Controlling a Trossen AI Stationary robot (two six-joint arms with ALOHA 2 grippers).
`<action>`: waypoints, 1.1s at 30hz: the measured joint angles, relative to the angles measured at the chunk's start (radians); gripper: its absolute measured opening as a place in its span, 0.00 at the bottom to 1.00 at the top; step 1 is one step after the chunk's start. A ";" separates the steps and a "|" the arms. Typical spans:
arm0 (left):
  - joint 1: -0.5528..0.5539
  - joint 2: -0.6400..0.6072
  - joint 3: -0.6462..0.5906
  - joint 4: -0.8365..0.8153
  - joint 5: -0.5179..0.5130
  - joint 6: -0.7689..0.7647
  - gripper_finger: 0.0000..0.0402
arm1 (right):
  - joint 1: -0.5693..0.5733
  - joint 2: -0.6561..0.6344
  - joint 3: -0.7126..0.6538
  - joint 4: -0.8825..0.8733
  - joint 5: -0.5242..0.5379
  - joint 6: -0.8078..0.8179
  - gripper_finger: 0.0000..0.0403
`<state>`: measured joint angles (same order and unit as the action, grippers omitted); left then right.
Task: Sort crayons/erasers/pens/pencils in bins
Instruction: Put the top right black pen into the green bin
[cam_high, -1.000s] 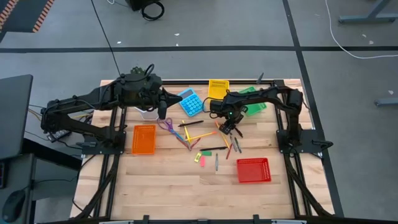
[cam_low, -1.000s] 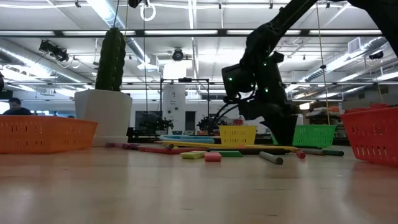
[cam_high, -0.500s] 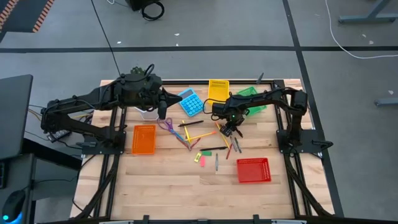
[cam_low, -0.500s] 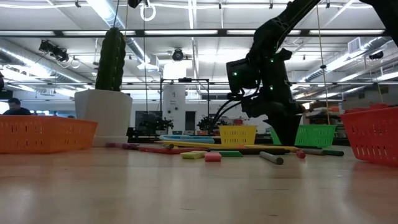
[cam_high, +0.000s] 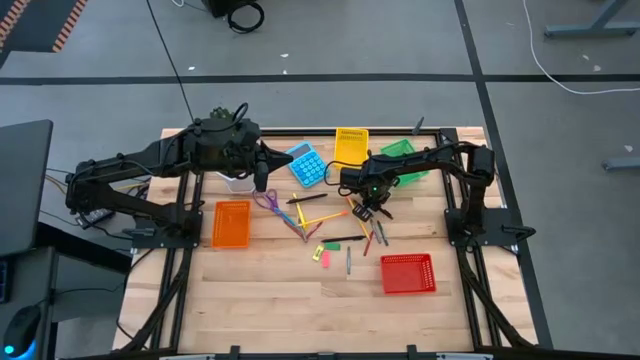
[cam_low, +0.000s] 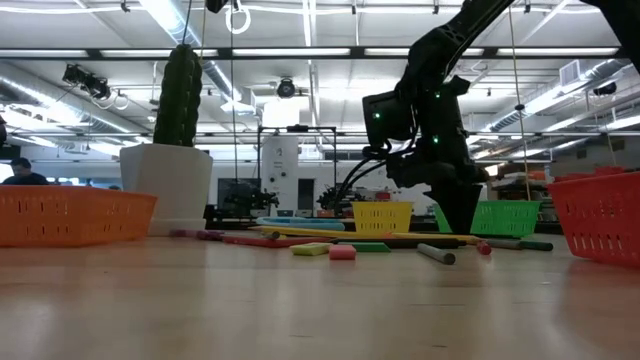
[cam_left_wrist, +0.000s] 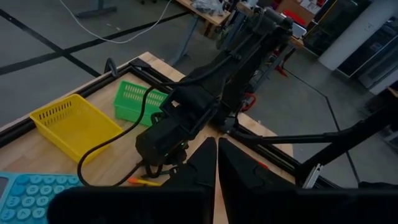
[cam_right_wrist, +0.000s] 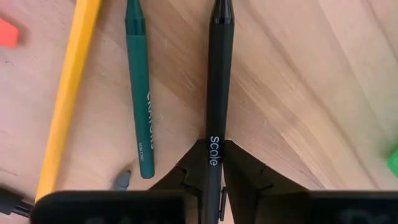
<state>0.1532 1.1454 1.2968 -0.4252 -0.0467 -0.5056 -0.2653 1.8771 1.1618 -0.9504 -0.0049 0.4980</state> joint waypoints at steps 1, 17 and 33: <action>0.000 0.000 0.000 0.000 0.000 -0.003 0.06 | 0.000 0.000 0.000 0.000 -0.004 0.000 0.13; 0.000 0.000 0.000 -0.016 0.001 -0.002 0.06 | 0.000 -0.049 0.001 -0.014 -0.028 0.000 0.14; 0.000 0.000 -0.001 -0.016 0.000 0.000 0.06 | 0.000 -0.060 0.002 -0.002 -0.022 -0.001 0.13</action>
<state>0.1532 1.1450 1.2961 -0.4416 -0.0467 -0.5056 -0.2653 1.8175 1.1633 -0.9526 -0.0269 0.4969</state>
